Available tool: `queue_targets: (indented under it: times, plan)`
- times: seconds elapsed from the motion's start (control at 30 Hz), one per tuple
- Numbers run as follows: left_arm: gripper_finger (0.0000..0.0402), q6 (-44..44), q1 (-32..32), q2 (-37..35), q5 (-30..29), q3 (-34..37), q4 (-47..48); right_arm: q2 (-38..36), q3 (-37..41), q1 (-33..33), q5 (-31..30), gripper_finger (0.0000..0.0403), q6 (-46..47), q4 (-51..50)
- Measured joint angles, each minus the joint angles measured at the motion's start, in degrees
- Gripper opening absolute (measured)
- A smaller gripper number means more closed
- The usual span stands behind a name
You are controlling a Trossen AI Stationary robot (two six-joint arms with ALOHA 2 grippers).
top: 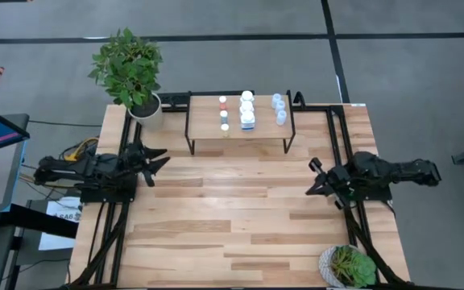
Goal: Pick and place medicine bottles onto shelf by color
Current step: Return to Home Position
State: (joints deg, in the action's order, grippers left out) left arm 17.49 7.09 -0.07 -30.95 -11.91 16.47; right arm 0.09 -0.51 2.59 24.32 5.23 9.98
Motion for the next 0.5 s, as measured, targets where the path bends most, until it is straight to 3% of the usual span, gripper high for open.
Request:
queue_targets:
  times: [0.27, 0.5]
  plan:
    - [0.0158, -3.2, 0.0, 0.2, -0.9, 8.2, -10.9, 0.0, 0.0, -3.3, 1.9, 0.0024, 0.9, -5.3]
    - [0.0158, -7.0, -0.1, 0.3, 2.5, 8.4, -11.4, 1.5, 0.0, -4.8, 3.0, 0.0024, -1.8, -5.7]
